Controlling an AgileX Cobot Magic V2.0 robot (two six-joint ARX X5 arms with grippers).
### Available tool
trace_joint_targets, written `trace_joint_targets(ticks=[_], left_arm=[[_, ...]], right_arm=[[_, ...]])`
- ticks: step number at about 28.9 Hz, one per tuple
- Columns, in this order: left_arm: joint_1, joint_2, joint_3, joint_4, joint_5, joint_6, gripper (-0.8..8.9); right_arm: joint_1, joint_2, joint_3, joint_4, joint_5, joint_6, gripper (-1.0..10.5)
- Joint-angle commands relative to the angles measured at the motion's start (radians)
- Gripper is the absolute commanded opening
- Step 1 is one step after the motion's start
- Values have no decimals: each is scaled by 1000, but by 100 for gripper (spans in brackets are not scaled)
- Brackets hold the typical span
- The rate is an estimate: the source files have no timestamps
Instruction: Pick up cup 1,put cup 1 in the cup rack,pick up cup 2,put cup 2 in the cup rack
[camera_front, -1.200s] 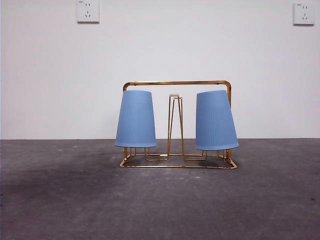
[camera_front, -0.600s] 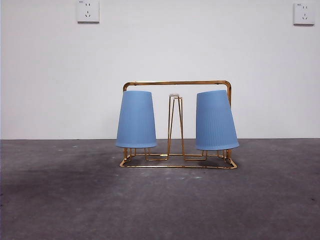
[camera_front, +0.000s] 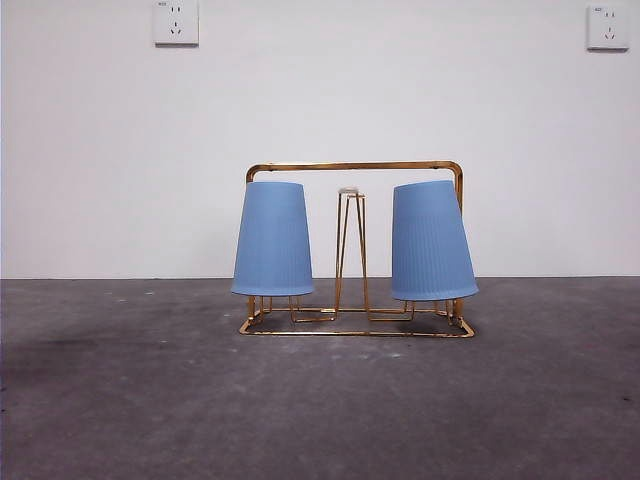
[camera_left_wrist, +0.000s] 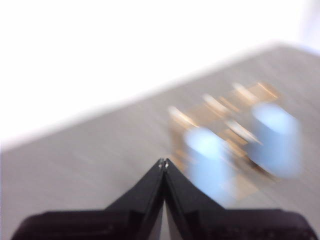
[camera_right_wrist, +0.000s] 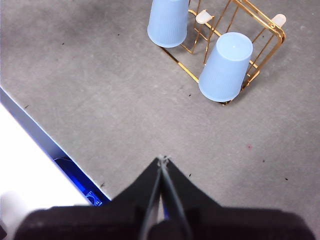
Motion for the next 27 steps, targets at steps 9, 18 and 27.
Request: trace_joint_targets(ticks=[9, 18, 27], left_arm=[[366, -344, -488, 331, 41, 88, -3], [432, -525, -787, 331, 41, 76, -3], [452, -666, -946, 329, 41, 45, -3]], right_arm=[[0, 2, -6, -1, 1, 11, 1], [0, 2, -6, -1, 1, 11, 1], [0, 2, -6, -1, 1, 11, 1]])
